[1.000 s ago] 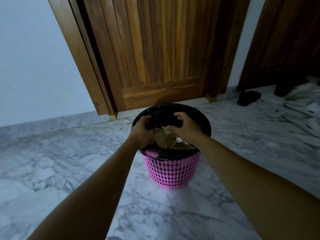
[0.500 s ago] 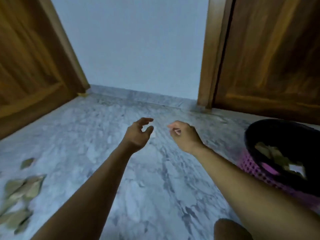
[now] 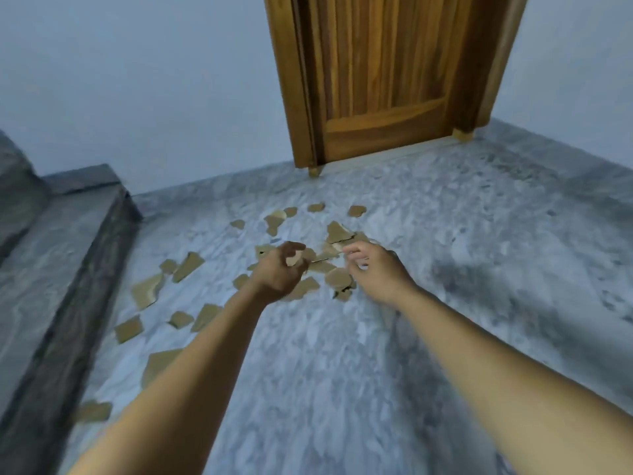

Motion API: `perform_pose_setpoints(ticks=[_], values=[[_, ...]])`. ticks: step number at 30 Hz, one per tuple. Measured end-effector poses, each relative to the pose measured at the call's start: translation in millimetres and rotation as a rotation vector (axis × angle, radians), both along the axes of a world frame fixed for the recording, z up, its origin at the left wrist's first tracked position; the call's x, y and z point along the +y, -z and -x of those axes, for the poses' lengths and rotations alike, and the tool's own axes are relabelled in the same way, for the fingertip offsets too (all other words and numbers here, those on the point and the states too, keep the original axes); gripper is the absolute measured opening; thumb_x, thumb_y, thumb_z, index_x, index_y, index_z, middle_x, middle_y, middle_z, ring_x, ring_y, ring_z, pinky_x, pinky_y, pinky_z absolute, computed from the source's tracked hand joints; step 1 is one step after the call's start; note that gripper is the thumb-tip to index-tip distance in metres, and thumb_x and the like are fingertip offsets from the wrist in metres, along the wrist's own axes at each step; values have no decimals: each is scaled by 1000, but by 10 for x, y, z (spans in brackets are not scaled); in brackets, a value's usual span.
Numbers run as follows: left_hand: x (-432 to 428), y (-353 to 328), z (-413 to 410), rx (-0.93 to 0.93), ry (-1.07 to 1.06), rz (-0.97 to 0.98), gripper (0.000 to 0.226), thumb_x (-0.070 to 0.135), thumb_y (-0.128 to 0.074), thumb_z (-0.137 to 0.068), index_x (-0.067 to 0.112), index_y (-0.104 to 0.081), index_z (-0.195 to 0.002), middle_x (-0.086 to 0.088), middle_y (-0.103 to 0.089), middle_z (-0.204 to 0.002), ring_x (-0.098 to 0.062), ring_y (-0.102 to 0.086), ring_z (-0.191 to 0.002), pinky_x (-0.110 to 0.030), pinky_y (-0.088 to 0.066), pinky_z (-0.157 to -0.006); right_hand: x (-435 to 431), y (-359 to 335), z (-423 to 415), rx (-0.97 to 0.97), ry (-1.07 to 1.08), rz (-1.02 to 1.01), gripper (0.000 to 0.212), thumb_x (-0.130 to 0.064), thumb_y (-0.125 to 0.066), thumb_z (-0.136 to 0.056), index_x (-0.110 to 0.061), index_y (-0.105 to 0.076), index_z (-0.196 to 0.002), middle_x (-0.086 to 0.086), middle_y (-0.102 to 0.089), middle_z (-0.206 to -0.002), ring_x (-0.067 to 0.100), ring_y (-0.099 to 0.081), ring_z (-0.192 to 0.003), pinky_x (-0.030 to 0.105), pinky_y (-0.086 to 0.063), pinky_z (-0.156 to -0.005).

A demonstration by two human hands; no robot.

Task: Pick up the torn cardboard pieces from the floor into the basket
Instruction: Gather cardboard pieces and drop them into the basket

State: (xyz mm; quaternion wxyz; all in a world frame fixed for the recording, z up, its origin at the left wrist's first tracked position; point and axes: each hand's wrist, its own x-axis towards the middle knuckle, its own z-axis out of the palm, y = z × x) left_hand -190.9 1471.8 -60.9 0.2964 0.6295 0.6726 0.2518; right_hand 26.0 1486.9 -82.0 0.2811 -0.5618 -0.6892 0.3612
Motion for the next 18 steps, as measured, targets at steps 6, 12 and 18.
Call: perform_pose_setpoints(ticks=[6,12,18], values=[[164,284,1766,5,-116,59,47,43,-57,-95,21,-54,-136,-8,-53,-141,-26,-52,-130,-32,-41,-105,362,347,1828,-31,-163,63,32,-31,-64,-92,-37,-60,-124,-9,-63,-125,13,-62,-112,32,-50,-98],[173,444,2945,-44,-217,138,49,44,-56,-96,21,-51,-139,-9,-47,-148,-26,-47,-134,-32,-41,-102,578,412,3047,-116,-264,126,39,-32,-63,-96,-30,-56,-134,-10,-56,-118,13,-55,-105,31,-49,-88],[214,617,3432,-52,-314,200,48,43,-56,-96,22,-51,-139,-8,-50,-145,-24,-52,-129,-32,-45,-101,781,591,3648,-192,-379,160,40,-32,-64,-93,-34,-53,-132,-6,-58,-125,20,-62,-111,35,-54,-86]])
